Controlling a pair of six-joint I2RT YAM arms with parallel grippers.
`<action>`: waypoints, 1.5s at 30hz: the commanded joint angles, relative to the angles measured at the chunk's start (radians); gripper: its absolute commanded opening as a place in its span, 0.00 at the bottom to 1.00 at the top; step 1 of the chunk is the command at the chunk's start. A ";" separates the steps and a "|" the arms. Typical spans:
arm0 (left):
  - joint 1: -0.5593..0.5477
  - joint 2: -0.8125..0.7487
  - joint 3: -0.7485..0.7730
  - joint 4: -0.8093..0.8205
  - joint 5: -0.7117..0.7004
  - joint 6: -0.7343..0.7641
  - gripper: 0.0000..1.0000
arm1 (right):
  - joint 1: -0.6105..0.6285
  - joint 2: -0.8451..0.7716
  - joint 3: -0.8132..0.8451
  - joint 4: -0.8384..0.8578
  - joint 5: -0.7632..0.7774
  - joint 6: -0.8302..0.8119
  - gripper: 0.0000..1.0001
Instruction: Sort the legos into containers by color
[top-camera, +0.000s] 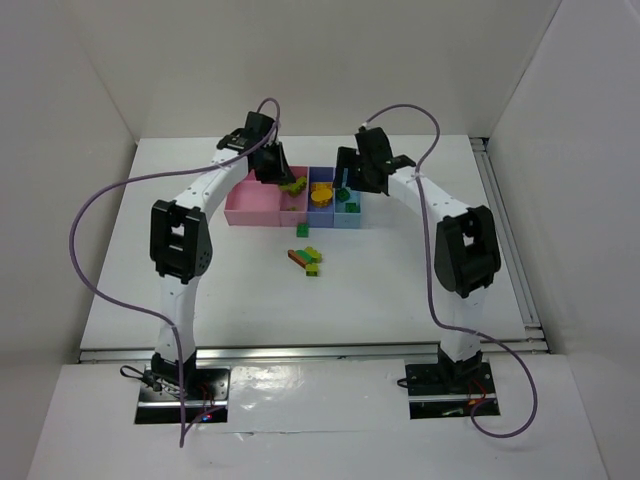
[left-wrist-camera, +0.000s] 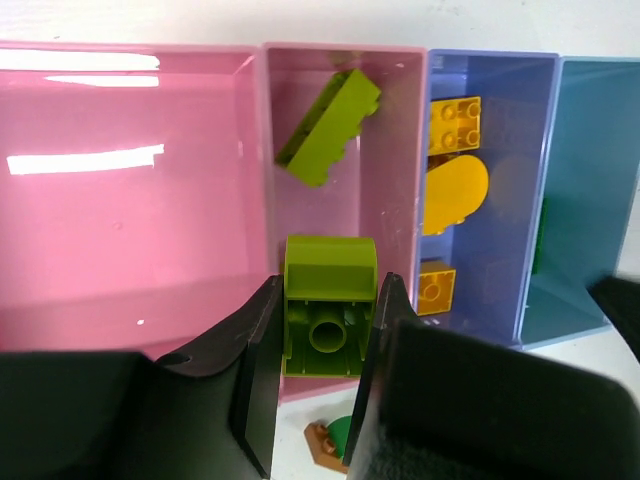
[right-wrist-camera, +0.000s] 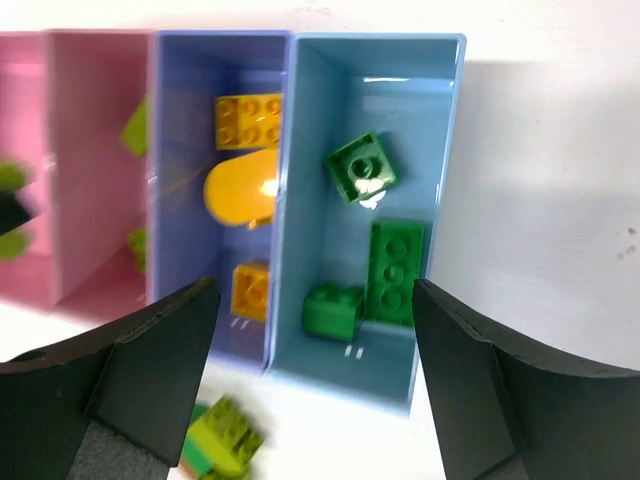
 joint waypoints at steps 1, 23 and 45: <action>-0.030 0.047 0.087 -0.039 -0.014 0.006 0.23 | 0.004 -0.160 -0.046 0.078 -0.022 0.011 0.84; -0.027 -0.622 -0.613 0.076 -0.088 -0.077 0.63 | 0.288 -0.151 -0.223 -0.094 -0.114 -0.135 0.81; 0.035 -0.783 -0.843 0.119 -0.099 -0.089 0.59 | 0.403 -0.195 -0.484 0.082 -0.008 0.147 0.83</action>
